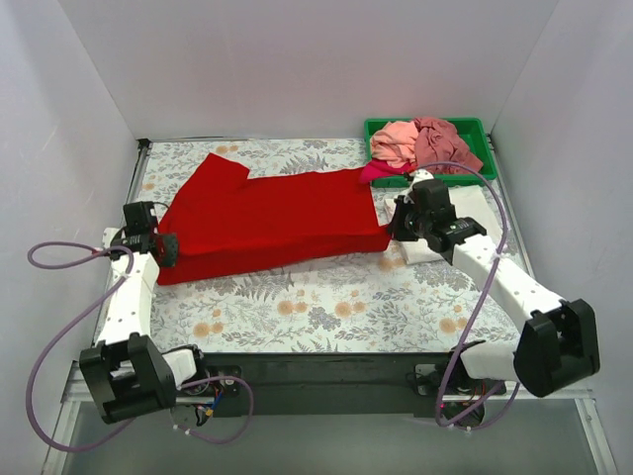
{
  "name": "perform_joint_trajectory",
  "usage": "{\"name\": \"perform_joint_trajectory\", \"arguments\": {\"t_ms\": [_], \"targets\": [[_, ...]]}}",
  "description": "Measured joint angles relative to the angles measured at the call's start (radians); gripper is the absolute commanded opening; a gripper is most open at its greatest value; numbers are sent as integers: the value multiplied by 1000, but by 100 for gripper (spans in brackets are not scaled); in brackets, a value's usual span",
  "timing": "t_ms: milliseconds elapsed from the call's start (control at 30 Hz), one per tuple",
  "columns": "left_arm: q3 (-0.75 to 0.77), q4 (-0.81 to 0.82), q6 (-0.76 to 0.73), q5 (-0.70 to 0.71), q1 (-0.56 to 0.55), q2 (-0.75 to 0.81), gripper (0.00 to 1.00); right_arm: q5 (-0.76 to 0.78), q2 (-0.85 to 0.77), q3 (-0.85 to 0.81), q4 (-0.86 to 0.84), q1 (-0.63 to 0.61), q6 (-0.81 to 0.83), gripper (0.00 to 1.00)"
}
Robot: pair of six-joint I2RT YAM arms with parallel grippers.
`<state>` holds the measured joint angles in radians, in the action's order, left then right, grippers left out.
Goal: Fold and stack the t-shirts
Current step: Fold the tshirt
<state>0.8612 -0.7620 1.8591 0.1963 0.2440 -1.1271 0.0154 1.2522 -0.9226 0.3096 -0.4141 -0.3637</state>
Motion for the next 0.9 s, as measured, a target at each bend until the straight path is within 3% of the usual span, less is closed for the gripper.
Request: {"name": "perform_joint_trajectory", "arguments": {"t_ms": [533, 667, 700, 767, 900], "targets": [[214, 122, -29, 14, 0, -375, 0, -106, 350, -292, -30, 62, 89, 1], [248, 143, -45, 21, 0, -458, 13, -143, 455, -376, -28, 79, 108, 1], [261, 149, -50, 24, 0, -481, 20, -152, 488, -402, -29, 84, 111, 4], [296, 162, -69, 25, 0, -534, 32, -169, 563, -462, -26, 94, 117, 26], [395, 185, -116, 13, 1, -657, 45, -189, 656, -552, -7, 123, 124, 40]]}}
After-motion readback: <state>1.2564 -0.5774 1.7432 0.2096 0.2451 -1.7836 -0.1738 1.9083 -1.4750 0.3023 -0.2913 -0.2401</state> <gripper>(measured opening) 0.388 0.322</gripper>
